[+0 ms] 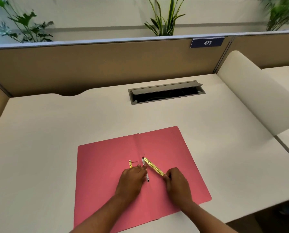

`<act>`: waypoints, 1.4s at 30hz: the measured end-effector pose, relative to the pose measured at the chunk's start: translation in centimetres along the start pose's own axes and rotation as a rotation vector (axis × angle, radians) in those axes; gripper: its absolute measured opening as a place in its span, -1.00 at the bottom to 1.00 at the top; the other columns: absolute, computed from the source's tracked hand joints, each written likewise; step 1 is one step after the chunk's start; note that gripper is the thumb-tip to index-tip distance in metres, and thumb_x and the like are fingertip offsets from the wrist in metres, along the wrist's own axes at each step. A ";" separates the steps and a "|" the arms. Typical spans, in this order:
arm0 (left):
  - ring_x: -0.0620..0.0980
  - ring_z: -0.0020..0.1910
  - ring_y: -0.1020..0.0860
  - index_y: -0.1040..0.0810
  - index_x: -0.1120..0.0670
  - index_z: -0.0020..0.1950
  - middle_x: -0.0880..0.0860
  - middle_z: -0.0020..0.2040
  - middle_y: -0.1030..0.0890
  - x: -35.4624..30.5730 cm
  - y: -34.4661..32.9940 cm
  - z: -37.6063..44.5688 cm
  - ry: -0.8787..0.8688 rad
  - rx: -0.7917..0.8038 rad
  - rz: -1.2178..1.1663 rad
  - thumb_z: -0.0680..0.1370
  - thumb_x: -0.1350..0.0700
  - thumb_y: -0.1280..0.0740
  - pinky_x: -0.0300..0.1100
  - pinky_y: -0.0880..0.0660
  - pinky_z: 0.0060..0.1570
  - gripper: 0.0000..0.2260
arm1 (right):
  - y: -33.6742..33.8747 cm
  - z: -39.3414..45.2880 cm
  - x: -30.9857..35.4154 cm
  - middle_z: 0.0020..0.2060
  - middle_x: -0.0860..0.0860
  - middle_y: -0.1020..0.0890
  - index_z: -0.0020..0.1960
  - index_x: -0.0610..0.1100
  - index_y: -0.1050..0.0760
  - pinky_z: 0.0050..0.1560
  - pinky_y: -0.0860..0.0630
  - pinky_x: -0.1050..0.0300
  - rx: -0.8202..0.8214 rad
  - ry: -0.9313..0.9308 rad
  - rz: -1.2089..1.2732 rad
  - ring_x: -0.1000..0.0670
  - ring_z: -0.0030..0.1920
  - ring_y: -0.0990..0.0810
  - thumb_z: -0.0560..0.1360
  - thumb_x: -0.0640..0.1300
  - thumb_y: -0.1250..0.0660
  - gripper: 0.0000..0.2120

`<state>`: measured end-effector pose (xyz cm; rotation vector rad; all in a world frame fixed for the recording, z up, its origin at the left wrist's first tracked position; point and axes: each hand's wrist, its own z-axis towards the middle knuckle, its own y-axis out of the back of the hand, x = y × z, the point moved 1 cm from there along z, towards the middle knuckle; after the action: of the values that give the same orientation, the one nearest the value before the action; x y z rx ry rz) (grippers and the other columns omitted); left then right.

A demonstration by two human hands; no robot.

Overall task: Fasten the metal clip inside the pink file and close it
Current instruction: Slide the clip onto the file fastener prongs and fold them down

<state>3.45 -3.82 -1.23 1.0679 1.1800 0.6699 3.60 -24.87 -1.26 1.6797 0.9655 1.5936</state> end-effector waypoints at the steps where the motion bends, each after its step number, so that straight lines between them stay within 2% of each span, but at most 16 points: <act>1: 0.04 0.20 -0.57 -0.57 0.02 0.24 -0.02 0.22 -0.64 0.0 0.0 -0.1 -0.001 0.002 -0.008 0.58 0.09 -0.25 -0.01 -0.50 0.05 -0.74 | -0.2 -0.3 0.0 -0.19 0.02 -0.60 -0.08 -0.09 -0.49 -0.25 -0.42 0.12 -0.008 -0.066 0.075 -0.01 -0.21 -0.53 0.59 -0.12 -0.37 -0.90; 4: -0.01 0.37 -0.47 -0.57 -0.05 0.20 -0.07 0.40 -0.51 -0.2 -0.1 -0.4 0.003 0.022 -0.051 0.58 0.02 -0.25 -0.04 -0.43 0.21 -0.78 | -0.3 -0.9 -0.1 -0.25 -0.02 -0.67 -0.12 -0.10 -0.53 -0.24 -0.60 -0.02 -0.044 -0.313 0.392 -0.05 -0.31 -0.65 0.53 -0.21 -0.45 -0.88; 7: -0.05 0.47 -0.34 -0.55 -0.10 0.16 -0.11 0.47 -0.42 -0.4 -0.5 -0.6 0.024 0.088 -0.068 0.61 0.00 -0.21 -0.10 -0.34 0.29 -0.81 | -0.2 -1.2 -0.2 -0.19 -0.22 -0.69 -0.03 -0.17 -0.56 -0.22 -0.68 -0.11 -0.048 -0.494 0.762 -0.09 -0.37 -0.67 0.51 -0.30 -0.47 -0.88; 10: -0.06 0.45 -0.36 -0.58 -0.10 0.09 -0.14 0.43 -0.46 -0.7 -0.2 -0.1 0.070 0.078 -0.088 0.59 -0.01 -0.24 -0.13 -0.36 0.26 -0.85 | -0.1 -1.2 0.1 -0.20 -0.22 -0.71 0.07 -0.23 -0.59 -0.20 -0.69 -0.02 0.007 -0.548 0.990 -0.08 -0.33 -0.66 0.50 -0.33 -0.48 -0.83; 14: -0.05 0.33 -0.47 -0.60 -0.13 0.07 -0.13 0.32 -0.58 -1.1 0.4 0.6 0.079 0.091 -0.043 0.58 -0.07 -0.25 -0.16 -0.38 0.21 -0.83 | 0.3 -1.3 1.0 -0.16 -0.24 -0.72 0.09 -0.34 -0.64 -0.22 -0.68 0.16 0.104 -0.568 1.201 -0.07 -0.28 -0.64 0.49 -0.44 -0.43 -0.81; 18: -0.05 0.32 -0.50 -0.63 -0.12 0.09 -0.08 0.38 -0.54 -1.3 0.5 0.8 0.041 0.094 0.004 0.54 -0.06 -0.27 -0.14 -0.42 0.21 -0.80 | 0.0 -2.2 1.7 -0.13 -0.29 -0.70 0.10 -0.40 -0.62 -0.20 -0.70 0.13 0.178 -0.611 1.356 -0.09 -0.25 -0.67 0.46 -0.45 -0.42 -0.79; 22: -0.04 0.32 -0.52 -0.66 -0.09 0.08 -0.02 0.36 -0.55 -1.4 0.4 0.5 0.025 0.069 -0.009 0.55 -0.03 -0.27 -0.12 -0.44 0.24 -0.79 | -0.5 -2.9 2.2 -0.17 -0.26 -0.69 0.11 -0.41 -0.63 -0.20 -0.68 0.13 0.208 -0.622 1.405 -0.08 -0.26 -0.66 0.35 -0.35 -0.49 -0.66; 34: 0.00 0.44 -0.41 -0.63 -0.11 0.12 -0.02 0.44 -0.47 -1.4 0.0 0.2 0.016 0.085 0.055 0.56 -0.13 -0.26 -0.06 -0.40 0.32 -0.76 | -0.7 -2.2 3.2 -0.15 -0.28 -0.72 0.10 -0.45 -0.61 -0.18 -0.71 0.17 0.189 -0.583 1.445 -0.09 -0.23 -0.69 0.31 -0.34 -0.51 -0.62; 37: 0.01 0.44 -0.40 -0.63 -0.10 0.09 -0.03 0.43 -0.48 -1.5 0.0 0.1 0.023 0.084 0.049 0.55 -0.11 -0.29 -0.05 -0.39 0.30 -0.79 | -0.8 -2.2 3.4 -0.16 -0.27 -0.73 0.08 -0.44 -0.63 -0.17 -0.70 0.18 0.199 -0.584 1.393 -0.08 -0.24 -0.67 0.32 -0.32 -0.51 -0.65; 42: -0.02 0.43 -0.41 -0.62 -0.11 0.11 -0.07 0.38 -0.53 -1.6 0.1 0.1 0.017 0.098 0.059 0.55 -0.12 -0.28 -0.05 -0.39 0.33 -0.78 | -0.9 -2.2 3.5 -0.19 -0.26 -0.72 0.06 -0.43 -0.65 -0.21 -0.69 0.20 0.204 -0.613 1.315 -0.04 -0.28 -0.66 0.48 -0.42 -0.43 -0.84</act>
<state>3.13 -5.19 -0.56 1.1858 1.2096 0.6735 1.31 -21.51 0.04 2.9655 -0.4698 1.4109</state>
